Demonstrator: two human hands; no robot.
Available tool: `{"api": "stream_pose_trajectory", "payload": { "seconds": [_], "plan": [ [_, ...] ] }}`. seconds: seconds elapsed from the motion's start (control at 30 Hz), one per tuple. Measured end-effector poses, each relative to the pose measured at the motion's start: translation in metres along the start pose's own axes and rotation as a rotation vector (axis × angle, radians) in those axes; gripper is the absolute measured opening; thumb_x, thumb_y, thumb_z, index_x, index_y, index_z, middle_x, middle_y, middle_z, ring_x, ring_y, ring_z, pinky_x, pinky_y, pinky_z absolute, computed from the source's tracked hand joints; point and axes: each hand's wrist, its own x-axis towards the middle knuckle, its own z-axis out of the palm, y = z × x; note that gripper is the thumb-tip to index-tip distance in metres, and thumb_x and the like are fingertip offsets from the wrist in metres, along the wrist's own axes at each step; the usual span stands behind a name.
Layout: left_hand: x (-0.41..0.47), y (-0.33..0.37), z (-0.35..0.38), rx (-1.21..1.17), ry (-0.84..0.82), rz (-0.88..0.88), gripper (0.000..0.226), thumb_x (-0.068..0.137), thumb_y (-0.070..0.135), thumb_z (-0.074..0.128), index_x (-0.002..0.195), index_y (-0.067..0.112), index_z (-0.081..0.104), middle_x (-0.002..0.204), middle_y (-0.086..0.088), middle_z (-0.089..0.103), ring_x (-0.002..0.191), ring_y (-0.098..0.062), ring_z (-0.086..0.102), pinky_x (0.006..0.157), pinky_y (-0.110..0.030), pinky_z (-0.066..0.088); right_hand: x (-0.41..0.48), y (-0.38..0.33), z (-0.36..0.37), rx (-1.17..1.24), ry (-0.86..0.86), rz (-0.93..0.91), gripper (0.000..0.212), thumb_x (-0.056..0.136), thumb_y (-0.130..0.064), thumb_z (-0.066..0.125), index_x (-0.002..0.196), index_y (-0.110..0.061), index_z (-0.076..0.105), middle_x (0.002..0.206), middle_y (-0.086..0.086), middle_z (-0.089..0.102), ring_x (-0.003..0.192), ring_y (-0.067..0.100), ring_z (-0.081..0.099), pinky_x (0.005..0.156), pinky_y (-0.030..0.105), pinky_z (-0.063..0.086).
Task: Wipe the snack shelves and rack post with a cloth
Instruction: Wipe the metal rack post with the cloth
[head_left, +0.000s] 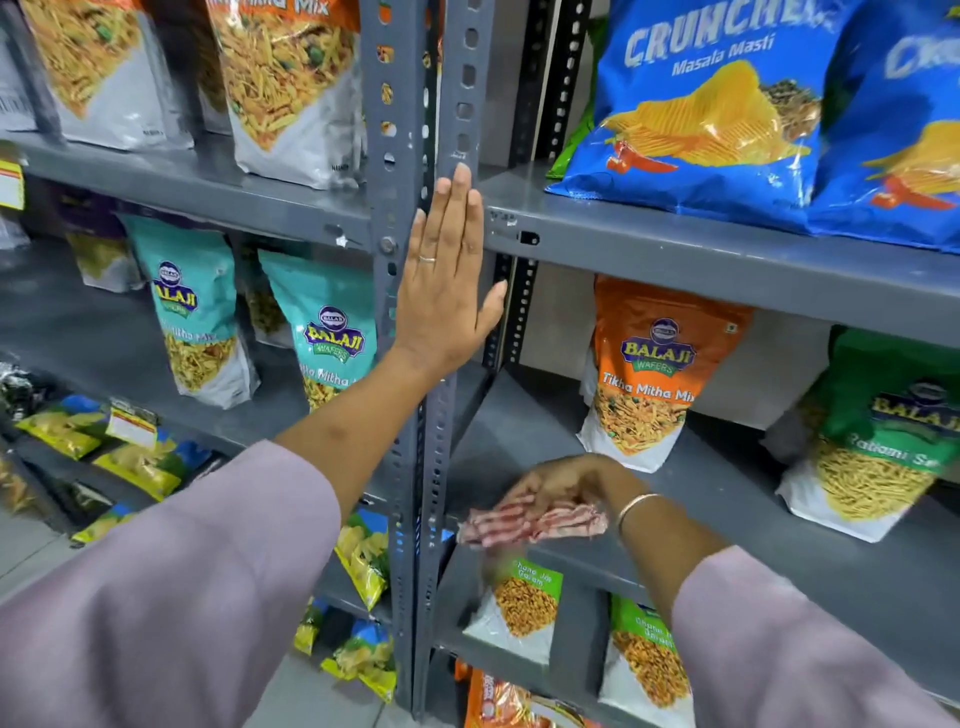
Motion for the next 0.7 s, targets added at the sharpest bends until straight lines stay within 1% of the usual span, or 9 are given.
{"api": "stream_pose_trajectory", "payload": {
  "seconds": [0.13,0.23,0.27,0.3,0.37,0.4,0.5,0.63,0.7],
  "plan": [
    [-0.001,0.001,-0.001,0.012,0.001,-0.009,0.074,0.082,0.026,0.05,0.138,-0.004,0.013,0.143,-0.034,0.024,0.135,-0.037,0.01,0.112,-0.046,0.011,-0.006,0.001,-0.005,0.067,0.534,-0.187,0.043,0.091,0.02,0.034,0.133,0.011,0.043,0.092,0.0,0.078,0.082,0.008,0.074,0.07,0.017,0.059],
    [0.0,0.0,-0.001,0.011,0.019,-0.004,0.075,0.082,0.026,0.049,0.14,-0.004,0.012,0.144,-0.033,0.023,0.137,-0.034,0.006,0.113,-0.043,0.008,0.033,0.011,0.018,0.52,0.686,-0.161,0.03,0.101,-0.001,0.023,0.117,0.005,0.048,0.098,0.024,0.067,0.107,0.029,0.066,0.09,0.042,0.055],
    [-0.001,0.0,0.0,0.017,0.028,-0.003,0.078,0.082,0.027,0.049,0.141,-0.005,0.01,0.145,-0.032,0.02,0.14,-0.03,-0.001,0.113,-0.043,0.007,0.041,0.01,0.035,0.363,0.732,-0.101,0.031,0.102,-0.009,0.026,0.119,0.004,0.048,0.096,0.024,0.068,0.102,0.029,0.069,0.089,0.043,0.057],
    [-0.001,-0.002,0.001,0.02,0.038,-0.002,0.078,0.083,0.027,0.048,0.142,-0.005,0.008,0.146,-0.03,0.018,0.14,-0.025,-0.008,0.113,-0.042,0.006,0.04,0.016,0.051,-0.045,0.844,0.005,0.036,0.102,-0.016,0.032,0.13,0.001,0.045,0.113,0.024,0.066,0.109,0.028,0.067,0.094,0.042,0.054],
    [-0.001,-0.004,0.003,0.01,0.05,0.001,0.076,0.084,0.028,0.047,0.142,-0.004,0.01,0.146,-0.03,0.019,0.138,-0.018,-0.016,0.113,-0.043,0.007,0.048,0.02,0.068,-0.536,0.749,0.015,0.052,0.101,-0.027,0.036,0.15,-0.014,0.023,0.156,0.011,0.03,0.142,0.025,0.035,0.115,0.036,0.034],
    [0.0,-0.004,0.003,0.0,0.051,0.003,0.073,0.084,0.028,0.046,0.141,-0.004,0.012,0.145,-0.032,0.021,0.137,-0.017,-0.017,0.113,-0.043,0.007,0.053,0.024,0.069,-0.649,0.742,0.025,0.055,0.102,-0.029,0.035,0.153,-0.02,0.016,0.161,0.003,0.016,0.148,0.021,0.022,0.119,0.032,0.026],
    [-0.001,-0.003,0.003,-0.01,0.061,0.007,0.073,0.086,0.03,0.044,0.142,-0.004,0.011,0.143,-0.033,0.025,0.137,-0.017,-0.016,0.114,-0.043,0.009,0.062,0.035,0.049,-0.529,0.801,0.002,0.054,0.102,-0.031,0.033,0.152,-0.023,0.015,0.162,-0.001,0.014,0.149,0.02,0.017,0.121,0.03,0.016],
    [-0.001,-0.003,0.004,-0.017,0.071,0.014,0.073,0.081,0.028,0.049,0.138,-0.003,0.016,0.142,-0.033,0.027,0.141,-0.025,-0.004,0.113,-0.044,0.011,0.094,0.048,0.006,-0.236,1.046,0.369,0.057,0.1,-0.022,0.03,0.153,-0.012,0.01,0.162,0.009,0.008,0.149,0.03,0.013,0.123,0.042,0.013],
    [-0.001,-0.003,0.004,-0.013,0.07,0.036,0.074,0.078,0.027,0.052,0.136,-0.003,0.018,0.141,-0.033,0.029,0.137,-0.034,0.01,0.113,-0.044,0.012,0.118,0.048,-0.015,-0.151,1.02,0.326,0.063,0.097,-0.021,0.032,0.153,-0.01,0.005,0.162,0.012,0.003,0.149,0.031,0.007,0.123,0.045,0.012]
  ]
}}
